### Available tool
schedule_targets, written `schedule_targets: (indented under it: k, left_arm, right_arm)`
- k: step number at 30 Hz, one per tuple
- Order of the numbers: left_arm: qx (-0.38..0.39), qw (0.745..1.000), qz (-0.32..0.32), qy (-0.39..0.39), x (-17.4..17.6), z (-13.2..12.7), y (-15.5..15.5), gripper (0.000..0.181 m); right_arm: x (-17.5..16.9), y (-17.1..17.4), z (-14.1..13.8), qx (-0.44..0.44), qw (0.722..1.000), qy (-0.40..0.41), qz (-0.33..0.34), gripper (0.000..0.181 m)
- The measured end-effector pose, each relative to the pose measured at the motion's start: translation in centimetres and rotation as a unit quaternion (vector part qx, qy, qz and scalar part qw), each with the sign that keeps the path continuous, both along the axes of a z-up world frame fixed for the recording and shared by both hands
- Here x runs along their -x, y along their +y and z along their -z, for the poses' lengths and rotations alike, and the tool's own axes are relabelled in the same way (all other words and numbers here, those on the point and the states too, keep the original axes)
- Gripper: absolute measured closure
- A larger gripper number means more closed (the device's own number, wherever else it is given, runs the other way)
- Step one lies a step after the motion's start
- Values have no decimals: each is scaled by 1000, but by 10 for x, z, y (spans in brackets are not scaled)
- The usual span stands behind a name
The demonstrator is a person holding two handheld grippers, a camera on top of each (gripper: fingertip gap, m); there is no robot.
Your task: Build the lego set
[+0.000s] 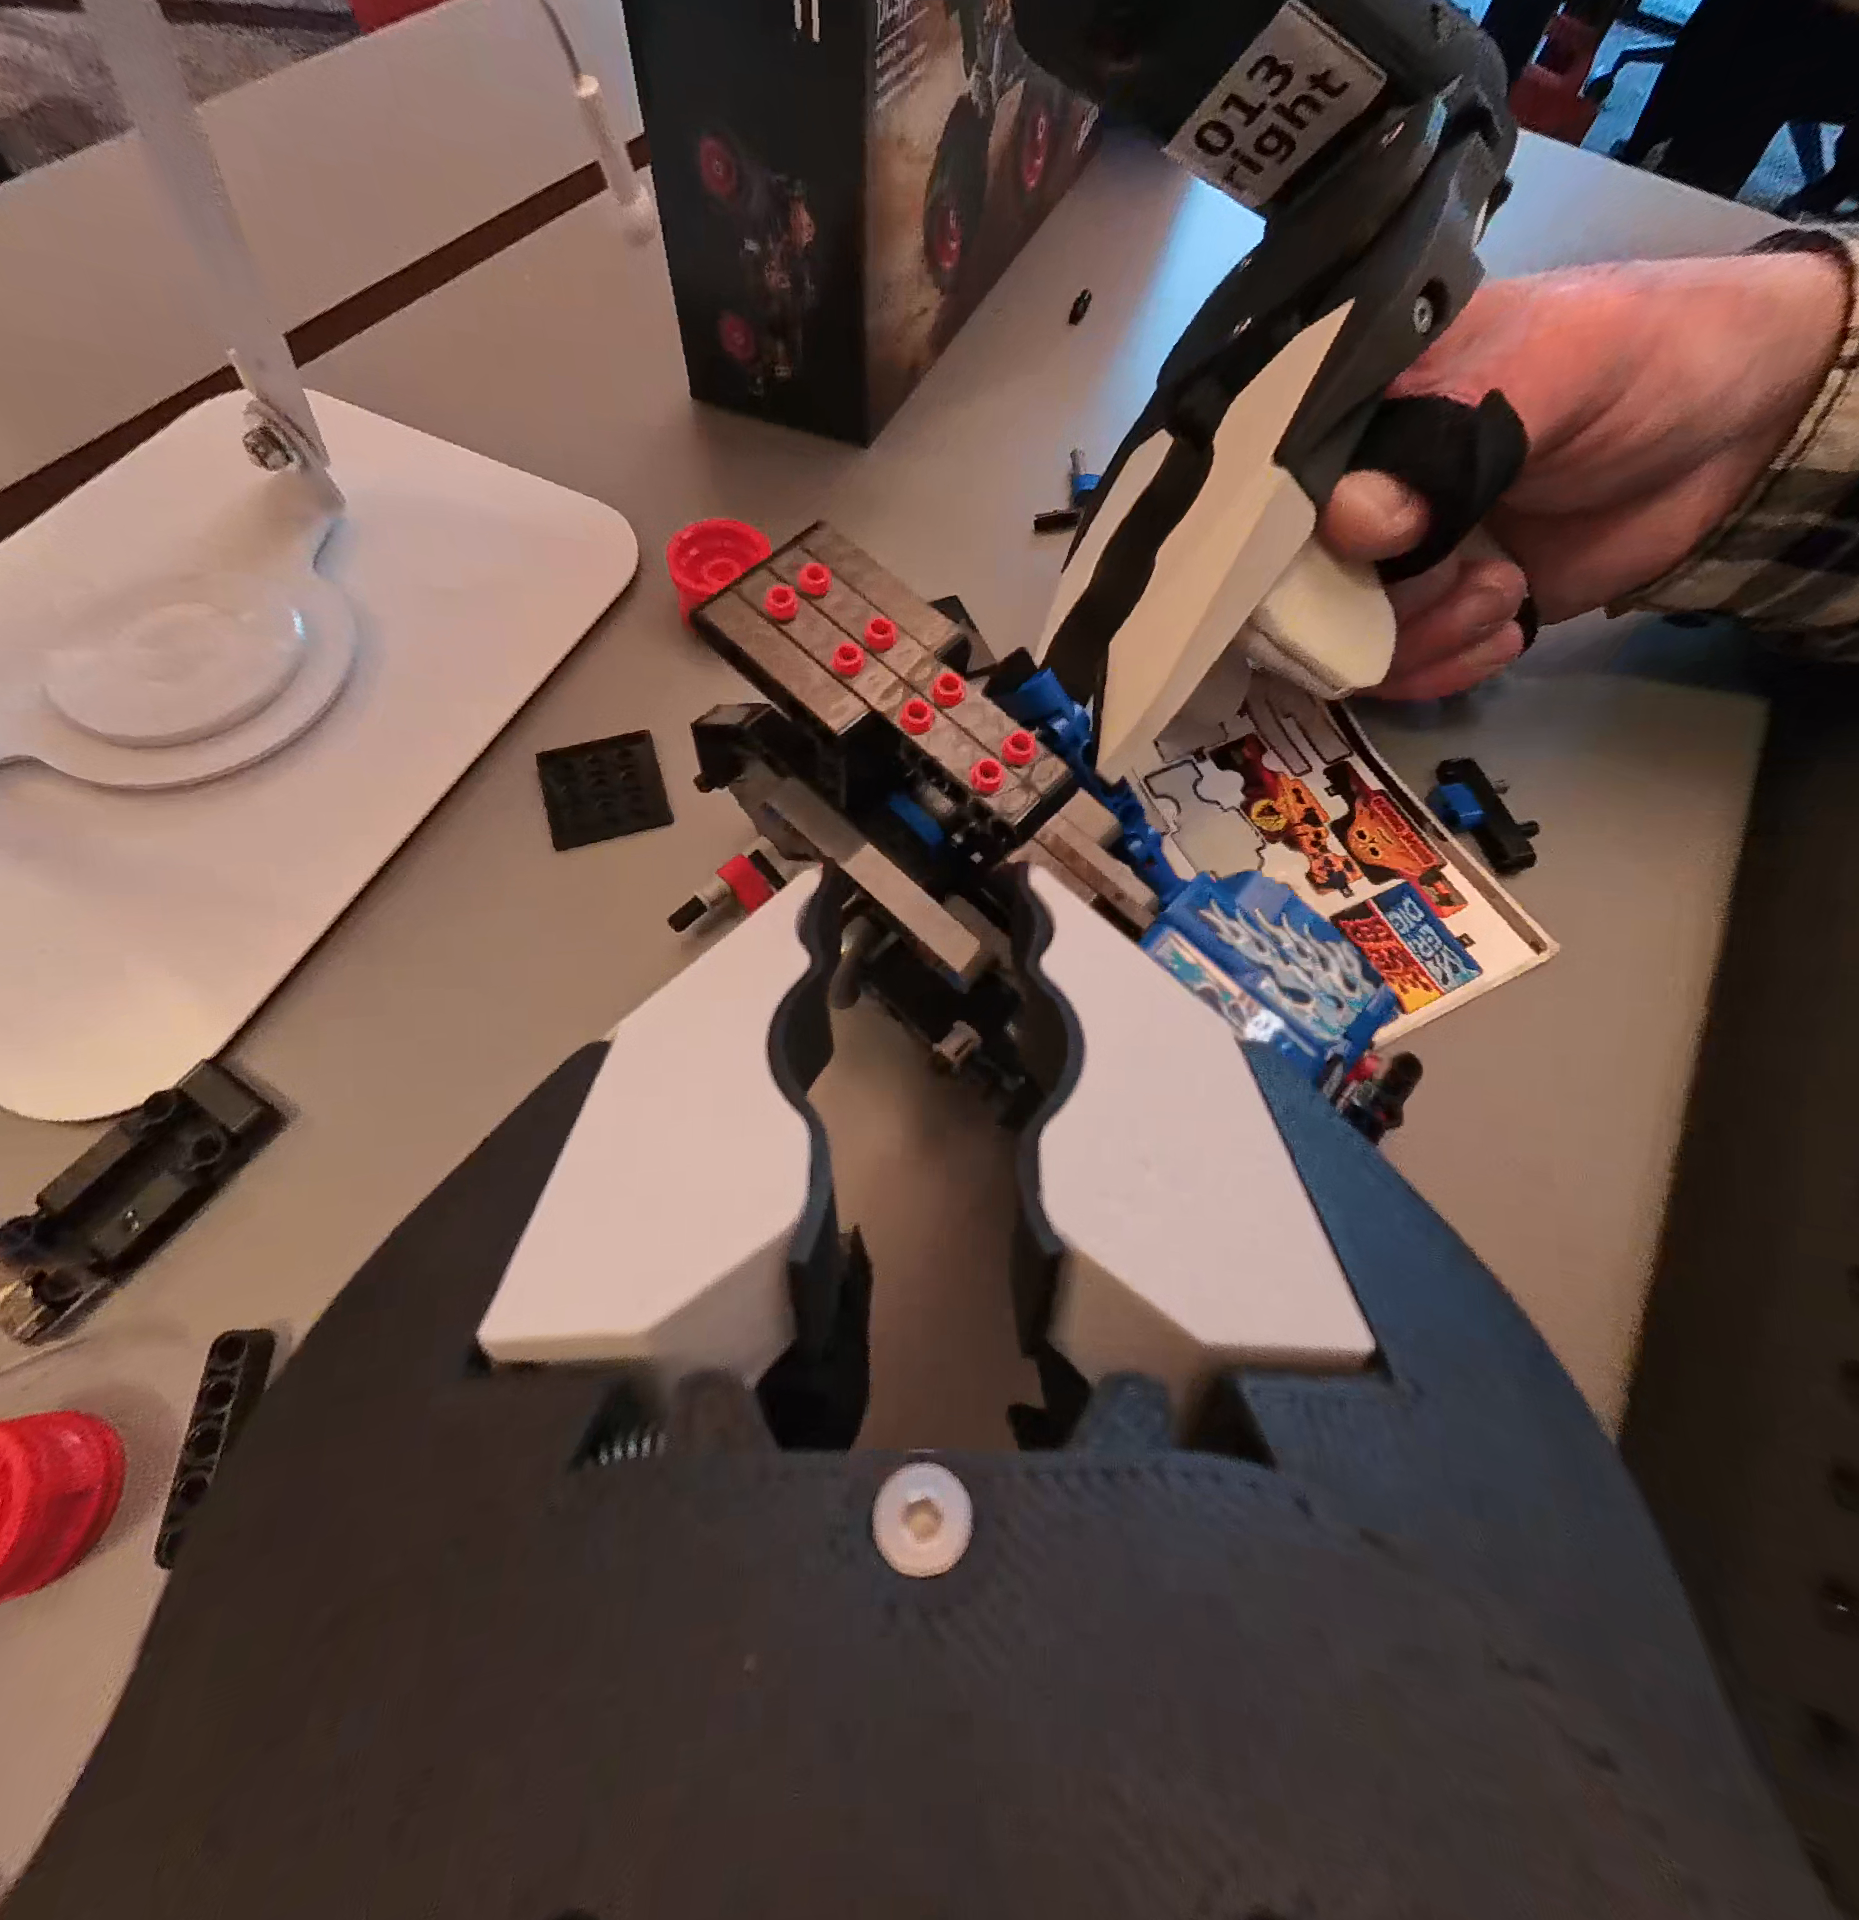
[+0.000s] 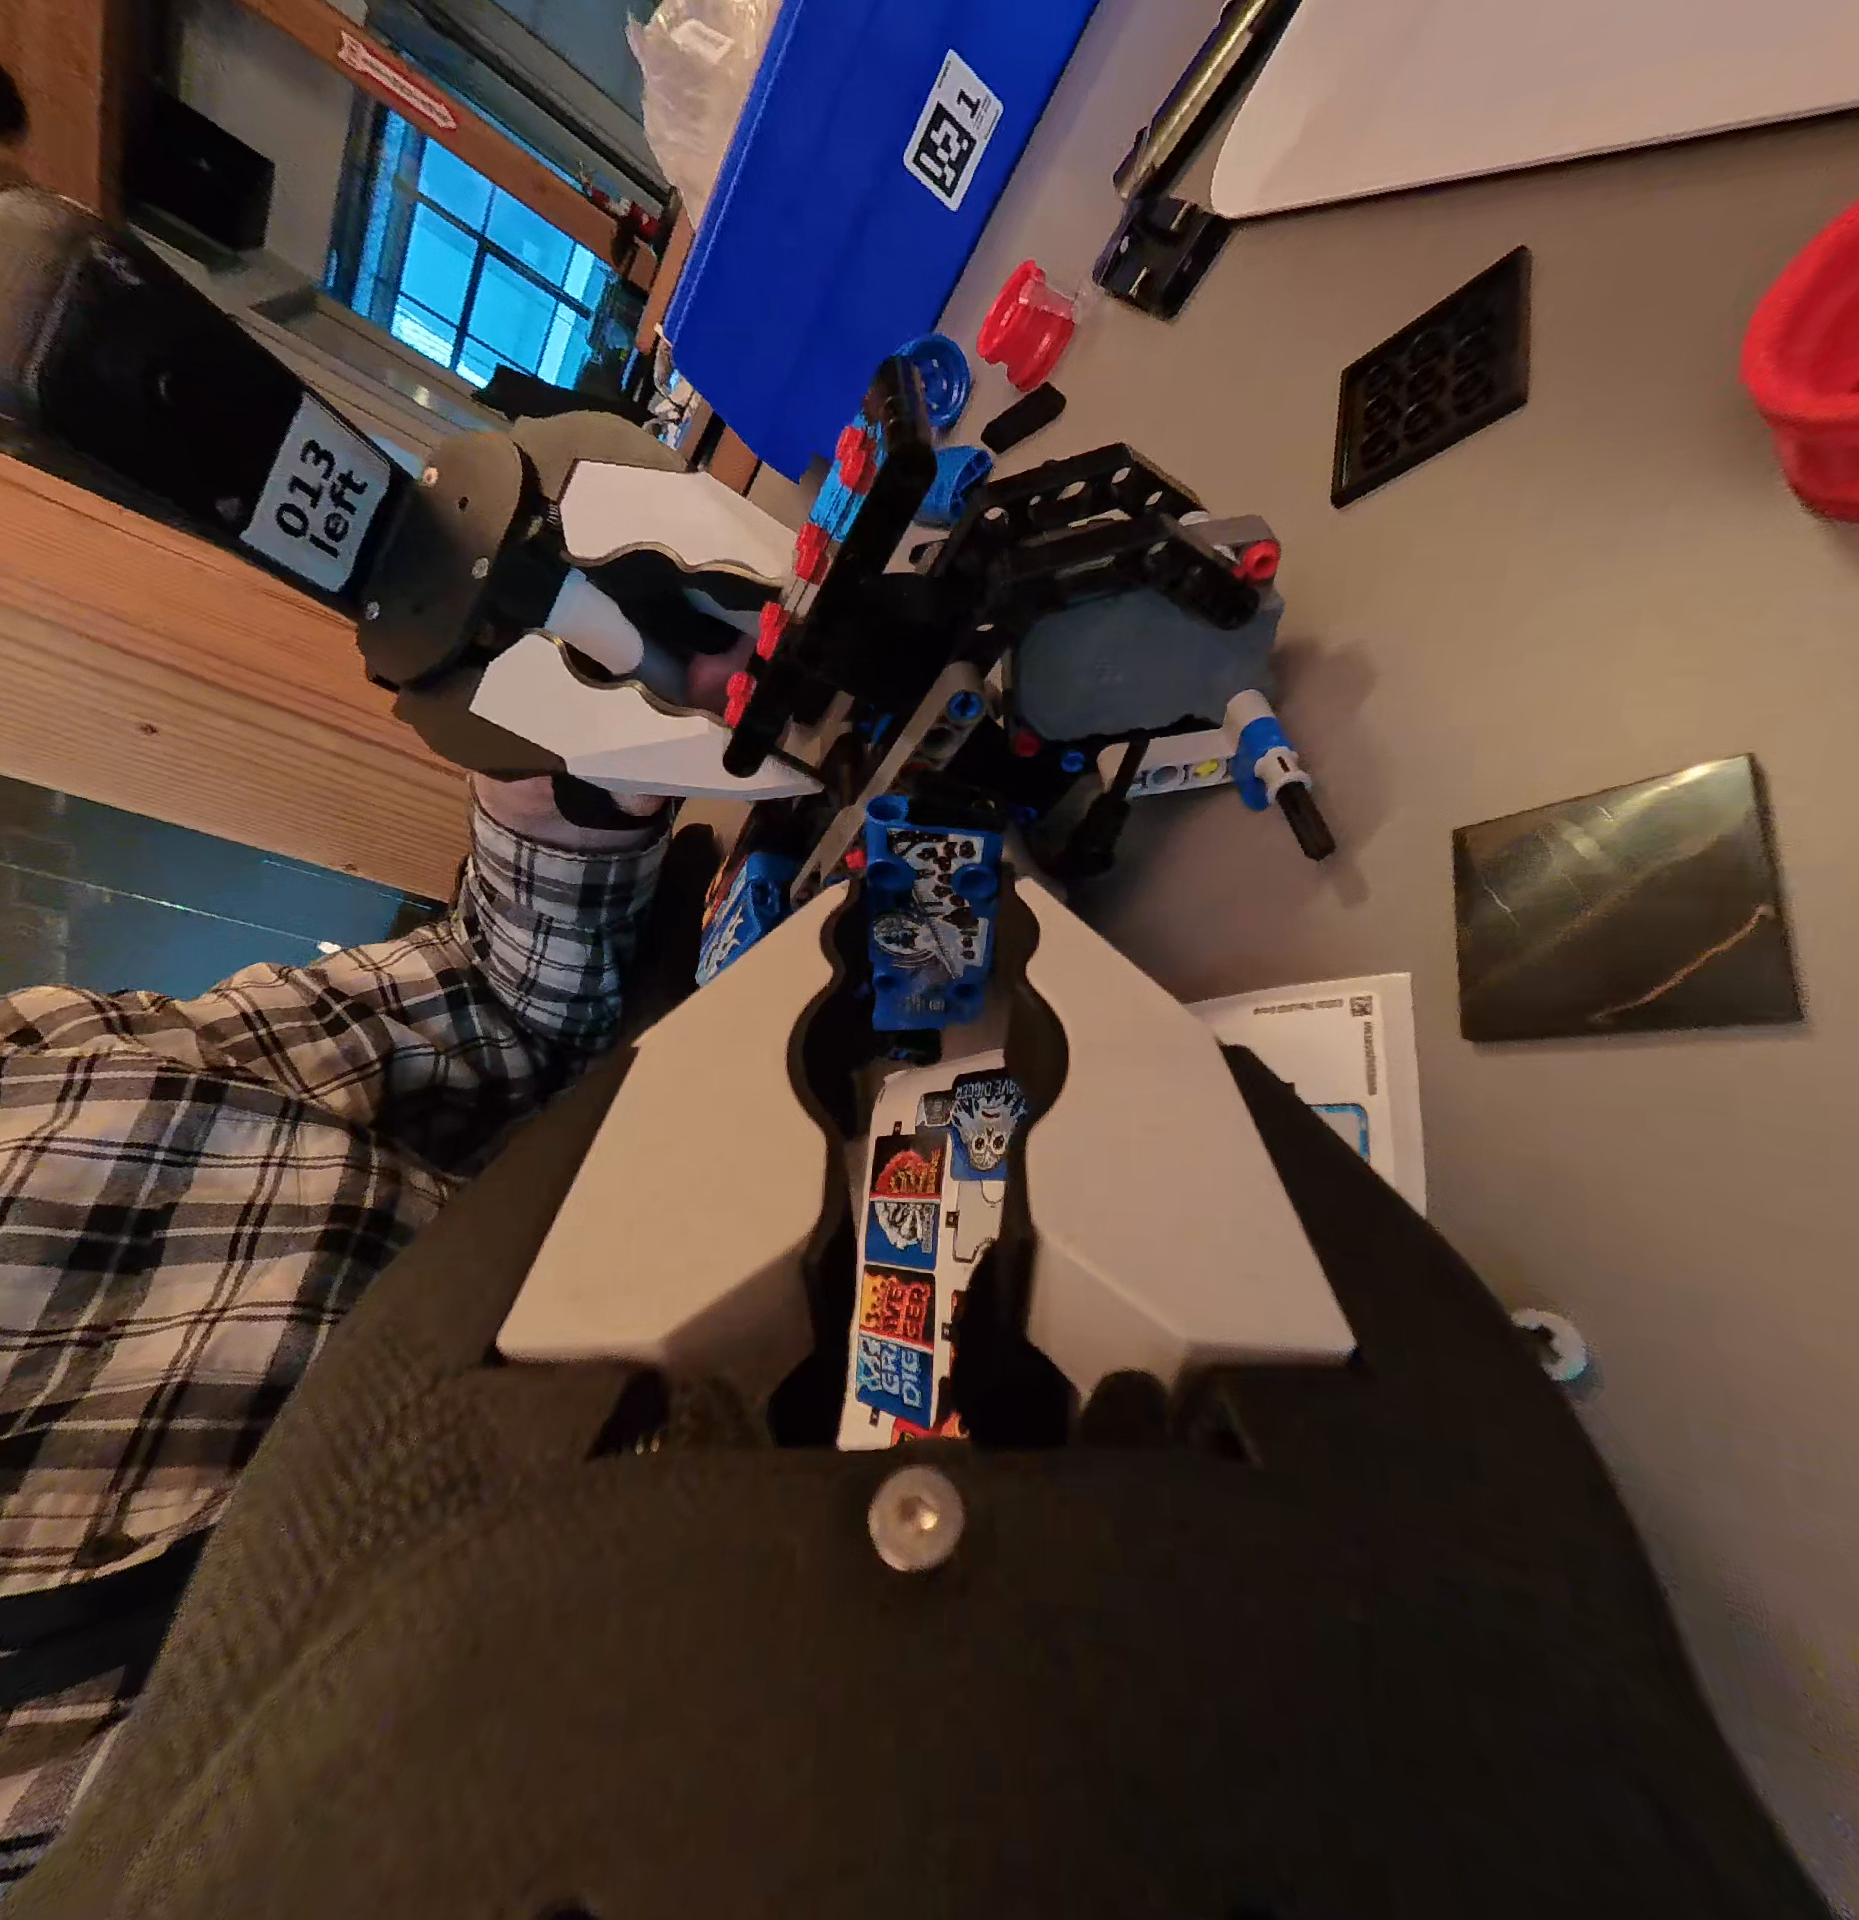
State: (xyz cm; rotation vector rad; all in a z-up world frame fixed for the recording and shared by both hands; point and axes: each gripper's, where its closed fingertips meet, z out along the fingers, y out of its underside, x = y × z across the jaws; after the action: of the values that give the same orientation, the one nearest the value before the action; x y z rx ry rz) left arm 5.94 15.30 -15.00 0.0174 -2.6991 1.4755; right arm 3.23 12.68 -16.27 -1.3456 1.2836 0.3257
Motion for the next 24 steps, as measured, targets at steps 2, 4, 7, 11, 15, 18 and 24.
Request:
schedule_targets:
  k: [2,4,7,11,15,18,24]
  left_arm:
    - [3,1000,0,-9,0,0,0,151]
    - [5,1000,-1,-11,0,0,0,151]
    - [9,1000,-2,-9,0,0,-1,150]
    - [11,1000,-1,-12,1,0,-1,148]
    - [11,1000,2,-21,2,0,-2,147]
    - [15,1000,0,-25,3,0,-3,147]
    - [21,999,0,-32,4,0,-3,147]
  right_arm:
    - [0,-1,0,-13,1000,2,0,159]
    - [0,-3,-3,-24,1000,0,2,159]
    - [0,-5,-1,-21,1000,4,4,159]
    - [-1,-3,1,-16,1000,7,2,159]
    - [-2,-3,-1,-25,1000,6,0,159]
    - [-2,-2,0,-19,1000,7,-3,159]
    - [-2,-2,1,6,1000,1,-24,159]
